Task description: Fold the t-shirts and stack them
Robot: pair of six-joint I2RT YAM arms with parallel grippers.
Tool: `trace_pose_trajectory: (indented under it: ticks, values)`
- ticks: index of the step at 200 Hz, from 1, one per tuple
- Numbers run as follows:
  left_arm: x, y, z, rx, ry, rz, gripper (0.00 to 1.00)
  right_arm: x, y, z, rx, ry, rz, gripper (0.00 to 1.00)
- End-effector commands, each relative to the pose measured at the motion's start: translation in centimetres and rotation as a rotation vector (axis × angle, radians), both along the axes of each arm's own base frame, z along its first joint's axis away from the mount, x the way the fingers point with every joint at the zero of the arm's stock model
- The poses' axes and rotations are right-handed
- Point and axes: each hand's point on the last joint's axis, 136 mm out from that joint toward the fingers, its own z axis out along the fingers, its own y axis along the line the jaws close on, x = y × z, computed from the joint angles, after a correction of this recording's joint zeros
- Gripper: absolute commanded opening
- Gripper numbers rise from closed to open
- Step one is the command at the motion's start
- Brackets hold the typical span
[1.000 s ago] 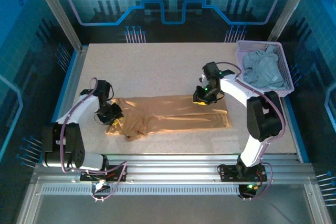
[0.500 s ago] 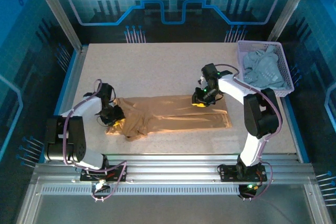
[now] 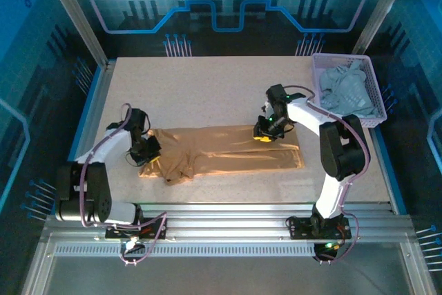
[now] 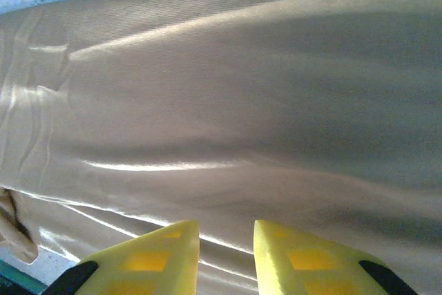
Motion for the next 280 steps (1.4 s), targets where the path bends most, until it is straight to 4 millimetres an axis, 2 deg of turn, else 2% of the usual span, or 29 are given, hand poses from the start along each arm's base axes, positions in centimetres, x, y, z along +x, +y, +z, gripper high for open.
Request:
trace_pose_trajectory:
  ticks: [1, 34, 72, 107, 157, 215, 258, 280]
  values:
    - [-0.8, 0.4, 1.3, 0.015, 0.013, 0.046, 0.00, -0.7, -0.9, -1.2, -0.041, 0.063, -0.006, 0.27]
    - [0.4, 0.4, 2.1, 0.006, 0.000, 0.062, 0.00, -1.0, -1.3, -1.8, -0.070, 0.084, -0.001, 0.24]
    - [1.6, 0.6, 3.4, 0.016, 0.020, 0.070, 0.00, -1.7, -2.6, -3.4, -0.152, 0.138, 0.008, 0.20]
    - [2.6, 1.0, 4.0, 0.039, 0.067, 0.052, 0.00, -1.8, -3.5, -4.1, -0.206, 0.153, 0.013, 0.19]
    - [4.9, 1.8, 3.7, 0.083, 0.129, 0.005, 0.00, -1.9, -3.6, -4.3, -0.209, 0.160, 0.015, 0.19]
    - [6.2, 2.3, 3.3, 0.111, 0.179, -0.047, 0.00, -2.0, -3.7, -4.3, -0.214, 0.163, 0.010, 0.19]
    - [9.2, 3.7, 2.4, 0.196, 0.161, -0.085, 0.00, -2.1, -3.6, -4.4, -0.217, 0.168, 0.012, 0.19]
    - [10.2, 4.7, 1.2, 0.250, 0.162, -0.101, 0.00, -2.0, -3.3, -4.2, -0.202, 0.155, 0.012, 0.19]
